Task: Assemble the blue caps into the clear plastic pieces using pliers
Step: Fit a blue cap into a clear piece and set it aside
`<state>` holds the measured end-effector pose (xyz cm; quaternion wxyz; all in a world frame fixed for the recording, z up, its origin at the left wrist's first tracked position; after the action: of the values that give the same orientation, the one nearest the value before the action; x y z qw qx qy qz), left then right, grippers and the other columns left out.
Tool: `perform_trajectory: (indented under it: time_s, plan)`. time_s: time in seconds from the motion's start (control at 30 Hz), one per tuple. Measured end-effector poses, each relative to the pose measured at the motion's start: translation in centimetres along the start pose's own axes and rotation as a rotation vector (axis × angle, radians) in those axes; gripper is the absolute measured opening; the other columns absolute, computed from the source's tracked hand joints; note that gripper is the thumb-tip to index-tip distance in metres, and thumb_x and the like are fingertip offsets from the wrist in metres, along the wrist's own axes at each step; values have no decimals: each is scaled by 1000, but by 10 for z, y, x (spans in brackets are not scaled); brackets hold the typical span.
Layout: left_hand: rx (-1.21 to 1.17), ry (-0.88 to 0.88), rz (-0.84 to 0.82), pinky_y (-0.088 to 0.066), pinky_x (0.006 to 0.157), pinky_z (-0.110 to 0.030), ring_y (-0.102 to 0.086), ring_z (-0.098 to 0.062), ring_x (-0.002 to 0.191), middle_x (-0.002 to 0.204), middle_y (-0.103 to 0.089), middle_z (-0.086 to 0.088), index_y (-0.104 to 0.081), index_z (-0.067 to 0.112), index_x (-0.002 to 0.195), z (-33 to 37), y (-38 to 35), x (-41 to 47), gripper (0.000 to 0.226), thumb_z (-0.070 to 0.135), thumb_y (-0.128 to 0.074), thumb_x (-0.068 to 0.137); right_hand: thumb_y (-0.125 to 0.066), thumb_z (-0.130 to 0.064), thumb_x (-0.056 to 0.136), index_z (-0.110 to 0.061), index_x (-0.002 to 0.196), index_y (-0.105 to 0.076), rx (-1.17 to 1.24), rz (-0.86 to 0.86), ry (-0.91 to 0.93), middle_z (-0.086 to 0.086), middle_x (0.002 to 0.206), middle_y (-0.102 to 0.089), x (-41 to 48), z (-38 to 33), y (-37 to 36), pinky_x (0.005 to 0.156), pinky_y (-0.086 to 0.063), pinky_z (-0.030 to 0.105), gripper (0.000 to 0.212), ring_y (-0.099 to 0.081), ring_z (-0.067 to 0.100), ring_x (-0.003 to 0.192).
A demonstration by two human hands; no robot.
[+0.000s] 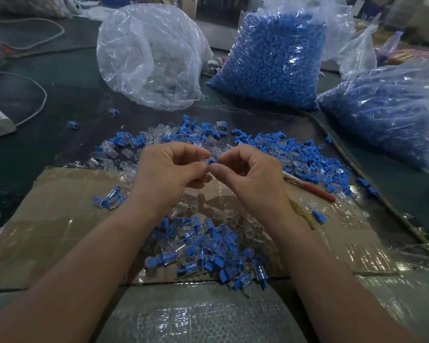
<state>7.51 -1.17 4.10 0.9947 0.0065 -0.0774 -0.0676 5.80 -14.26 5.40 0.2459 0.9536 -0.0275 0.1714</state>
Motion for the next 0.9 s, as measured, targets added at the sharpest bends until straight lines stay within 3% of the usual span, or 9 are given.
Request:
perform_trajectory:
  time_s: [0.13,0.23,0.33,0.4,0.57,0.77,0.9]
  plan:
    - [-12,2,-25,-53,52,-16,-65,-8,53,58,-68,3,-64,14,75,3,-2,-1,20,-6,-64,76,-69,-20,76,-38,99,-60,159,-137,-60,-13,94,-65,1,5,-8,77,-53,19,31,-65,2,86]
    - [-27,-8,-30,-53,52,-16,-65,-8,52,58,-68,3,-64,14,75,5,-3,-2,19,-5,-65,75,-69,-15,72,-25,97,-66,301,-140,-47,-10,86,-69,1,4,-7,73,-52,18,27,-68,7,82]
    - [-38,-6,-31,-52,51,-17,-64,-10,52,57,-68,1,-64,13,74,6,-2,-2,16,-3,-66,75,-70,-15,70,-25,90,-68,352,-132,-31,-10,79,-71,2,4,-5,70,-53,18,22,-68,9,78]
    - [-75,34,-34,-52,50,-19,-64,-11,50,56,-67,-1,-64,10,73,3,-1,-1,13,-3,-65,74,-70,-16,69,-29,88,-67,340,-150,-14,-12,78,-71,2,3,-6,70,-52,17,23,-68,8,78]
    - [-141,146,-74,-51,46,-19,-63,-13,47,55,-66,-4,-65,7,71,-5,-2,0,8,-1,-66,70,-68,6,73,-22,97,-67,271,-134,110,-17,79,-69,1,-2,-1,71,-51,15,36,-67,3,80]
    - [-178,198,-131,-50,44,-18,-62,-13,46,56,-67,-5,-65,7,68,-7,-6,-1,16,12,-67,54,-71,2,71,-13,102,-65,163,-84,170,-10,83,-67,2,-2,2,73,-52,17,35,-66,2,78]
    - [-194,211,-142,-50,44,-18,-63,-14,48,58,-67,-6,-65,7,69,-8,-7,-1,17,12,-66,53,-71,1,71,-13,102,-64,139,-67,198,-11,83,-66,2,-2,4,72,-51,15,34,-65,-1,77]
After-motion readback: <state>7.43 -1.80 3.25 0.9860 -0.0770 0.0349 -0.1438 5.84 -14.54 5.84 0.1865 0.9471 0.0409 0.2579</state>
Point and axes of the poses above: each hand's wrist, its own x-axis towards the middle knuckle, its own y-axis out of the back of the hand, z = x × y, the point moved 7 cm from there along x, towards the middle knuckle
